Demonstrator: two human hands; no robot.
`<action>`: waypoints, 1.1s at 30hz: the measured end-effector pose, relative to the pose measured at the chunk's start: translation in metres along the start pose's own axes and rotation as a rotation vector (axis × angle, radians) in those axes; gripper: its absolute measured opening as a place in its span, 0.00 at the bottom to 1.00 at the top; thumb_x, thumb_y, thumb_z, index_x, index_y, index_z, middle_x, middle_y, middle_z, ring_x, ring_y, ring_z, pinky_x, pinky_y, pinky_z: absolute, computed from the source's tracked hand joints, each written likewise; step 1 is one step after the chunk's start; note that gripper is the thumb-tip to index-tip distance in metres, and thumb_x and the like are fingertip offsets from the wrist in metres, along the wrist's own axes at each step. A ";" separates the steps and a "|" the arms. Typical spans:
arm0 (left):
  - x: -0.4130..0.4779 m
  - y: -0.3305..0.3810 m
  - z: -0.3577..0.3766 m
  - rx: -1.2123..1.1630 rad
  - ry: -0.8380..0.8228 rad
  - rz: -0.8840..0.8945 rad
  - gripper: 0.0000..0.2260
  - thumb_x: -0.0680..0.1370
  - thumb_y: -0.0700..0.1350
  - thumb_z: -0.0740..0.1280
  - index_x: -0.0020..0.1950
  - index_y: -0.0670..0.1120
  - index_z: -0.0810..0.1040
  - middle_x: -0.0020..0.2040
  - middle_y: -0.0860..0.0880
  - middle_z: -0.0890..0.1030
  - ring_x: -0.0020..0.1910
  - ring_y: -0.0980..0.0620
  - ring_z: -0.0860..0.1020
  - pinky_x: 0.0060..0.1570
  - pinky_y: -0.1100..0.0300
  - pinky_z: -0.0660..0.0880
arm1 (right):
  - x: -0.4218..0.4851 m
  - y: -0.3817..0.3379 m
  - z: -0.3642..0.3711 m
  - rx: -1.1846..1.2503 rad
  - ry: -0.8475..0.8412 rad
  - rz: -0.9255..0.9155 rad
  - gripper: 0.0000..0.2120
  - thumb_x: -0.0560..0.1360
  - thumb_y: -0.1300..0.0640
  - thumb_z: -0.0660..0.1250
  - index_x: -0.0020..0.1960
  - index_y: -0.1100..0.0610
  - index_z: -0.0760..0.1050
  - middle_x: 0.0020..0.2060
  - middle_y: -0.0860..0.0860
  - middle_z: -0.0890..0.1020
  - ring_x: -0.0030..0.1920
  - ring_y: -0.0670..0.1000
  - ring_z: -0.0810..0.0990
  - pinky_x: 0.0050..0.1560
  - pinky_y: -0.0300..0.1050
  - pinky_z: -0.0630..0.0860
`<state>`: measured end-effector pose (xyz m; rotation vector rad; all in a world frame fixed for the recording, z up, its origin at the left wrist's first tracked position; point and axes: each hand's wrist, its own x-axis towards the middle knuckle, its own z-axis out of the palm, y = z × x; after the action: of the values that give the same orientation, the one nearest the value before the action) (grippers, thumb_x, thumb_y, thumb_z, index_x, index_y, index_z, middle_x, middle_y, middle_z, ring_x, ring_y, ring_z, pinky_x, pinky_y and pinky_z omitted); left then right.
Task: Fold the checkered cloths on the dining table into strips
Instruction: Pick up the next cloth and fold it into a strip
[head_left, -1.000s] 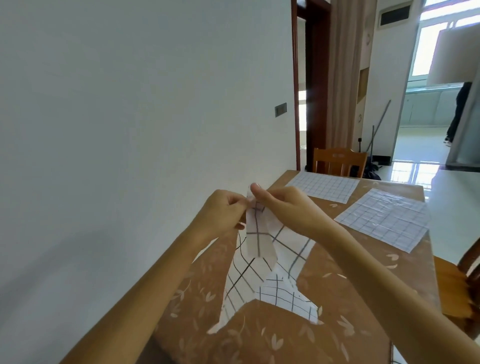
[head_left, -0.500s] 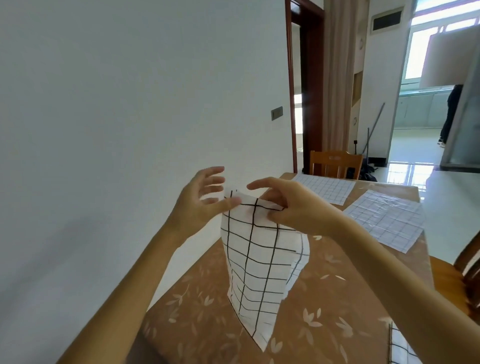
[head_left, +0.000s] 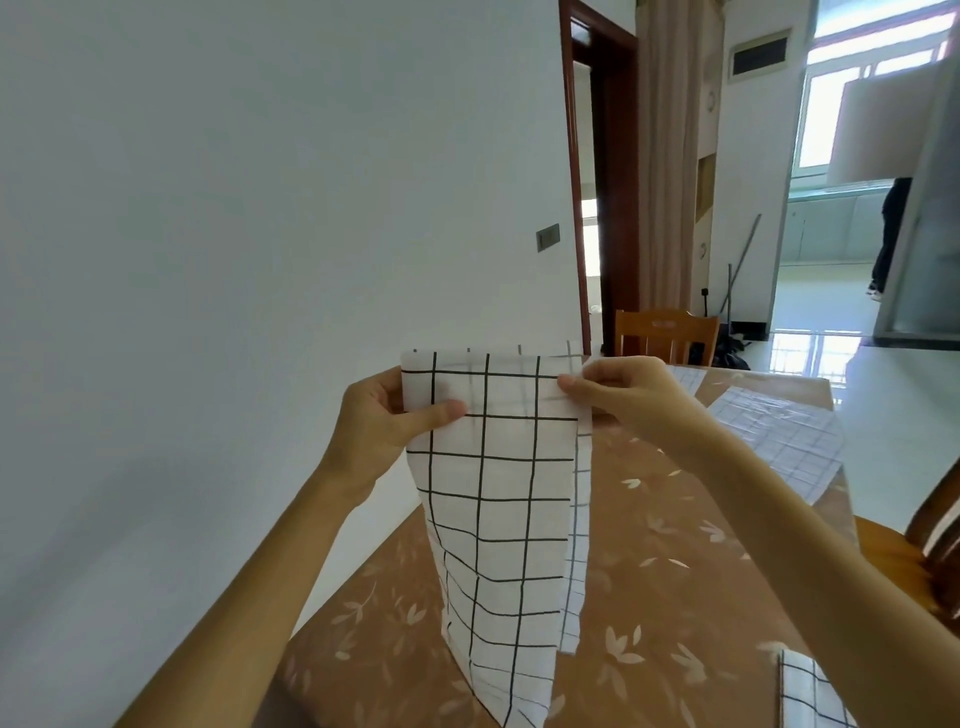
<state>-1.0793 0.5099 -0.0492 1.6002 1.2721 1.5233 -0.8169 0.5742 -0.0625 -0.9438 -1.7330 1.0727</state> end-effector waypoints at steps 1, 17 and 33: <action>0.001 0.000 0.001 -0.006 0.006 0.002 0.17 0.67 0.42 0.78 0.55 0.45 0.85 0.51 0.48 0.88 0.51 0.48 0.86 0.50 0.57 0.83 | -0.001 0.000 0.001 0.037 0.004 -0.006 0.11 0.73 0.49 0.71 0.48 0.57 0.83 0.42 0.52 0.86 0.46 0.53 0.87 0.47 0.40 0.83; -0.001 -0.003 0.010 0.054 0.060 0.026 0.05 0.76 0.44 0.74 0.51 0.48 0.85 0.48 0.51 0.88 0.49 0.52 0.86 0.51 0.58 0.83 | -0.003 -0.002 0.012 0.148 0.151 -0.177 0.04 0.77 0.55 0.70 0.50 0.49 0.83 0.44 0.49 0.87 0.48 0.51 0.86 0.54 0.46 0.83; -0.043 -0.096 0.041 0.027 -0.169 -0.276 0.03 0.78 0.50 0.73 0.46 0.52 0.82 0.39 0.52 0.83 0.40 0.53 0.82 0.45 0.58 0.78 | 0.022 -0.031 -0.005 0.200 0.413 -0.354 0.05 0.77 0.60 0.71 0.51 0.53 0.83 0.42 0.47 0.86 0.45 0.44 0.85 0.49 0.40 0.83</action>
<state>-1.0578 0.5144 -0.1599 1.4655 1.3584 1.1821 -0.8248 0.5847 -0.0265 -0.6465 -1.3576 0.7406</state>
